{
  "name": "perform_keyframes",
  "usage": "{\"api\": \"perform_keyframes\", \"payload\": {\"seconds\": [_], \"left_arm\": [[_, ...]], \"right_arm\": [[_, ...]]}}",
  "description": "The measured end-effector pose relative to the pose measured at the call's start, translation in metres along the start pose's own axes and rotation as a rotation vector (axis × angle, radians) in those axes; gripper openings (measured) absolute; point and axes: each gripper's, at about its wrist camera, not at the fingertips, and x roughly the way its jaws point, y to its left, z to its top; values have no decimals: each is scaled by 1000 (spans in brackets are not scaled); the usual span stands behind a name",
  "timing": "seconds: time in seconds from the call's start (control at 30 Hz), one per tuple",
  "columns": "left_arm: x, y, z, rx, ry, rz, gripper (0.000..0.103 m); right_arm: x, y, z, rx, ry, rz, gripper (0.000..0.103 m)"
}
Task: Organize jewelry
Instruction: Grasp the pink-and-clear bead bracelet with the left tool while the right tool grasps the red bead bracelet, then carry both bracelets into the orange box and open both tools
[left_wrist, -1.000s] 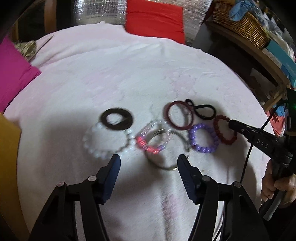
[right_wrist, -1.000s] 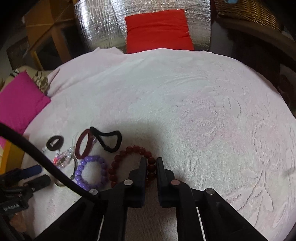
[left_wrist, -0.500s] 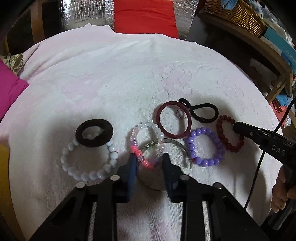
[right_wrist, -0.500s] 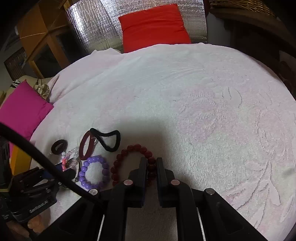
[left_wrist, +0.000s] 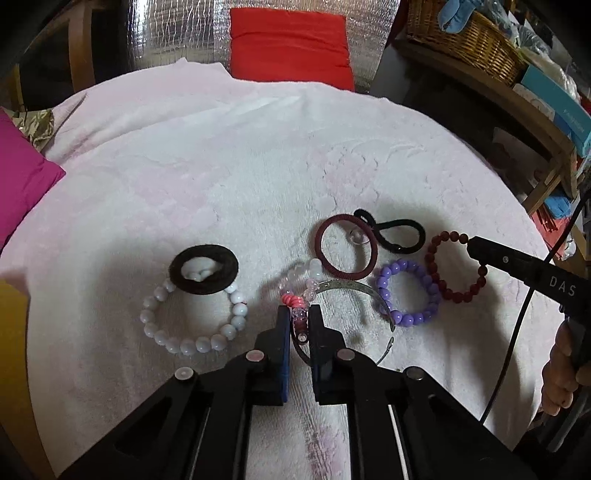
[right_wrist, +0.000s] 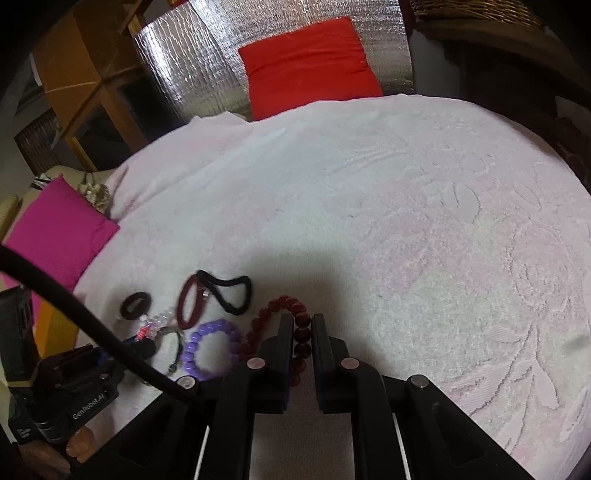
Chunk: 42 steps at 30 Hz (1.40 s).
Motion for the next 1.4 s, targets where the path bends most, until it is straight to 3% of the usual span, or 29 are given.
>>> {"api": "perform_keyframes", "payload": {"seconds": [0.27, 0.4, 0.63, 1.0, 1.4], "left_arm": [[-13, -1, -6, 32, -16, -27, 10], [-8, -3, -10, 37, 36, -50, 11], [-5, 3, -12, 0, 45, -60, 11], [-24, 8, -7, -24, -45, -70, 8], [-80, 30, -20, -94, -155, -54, 8]], "right_arm": [[-12, 9, 1, 21, -35, 78, 11], [-12, 14, 0, 17, -37, 77, 11], [-9, 10, -1, 22, -16, 65, 11], [-17, -1, 3, 77, -33, 144, 11], [-43, 49, 3, 10, -99, 246, 11]]}}
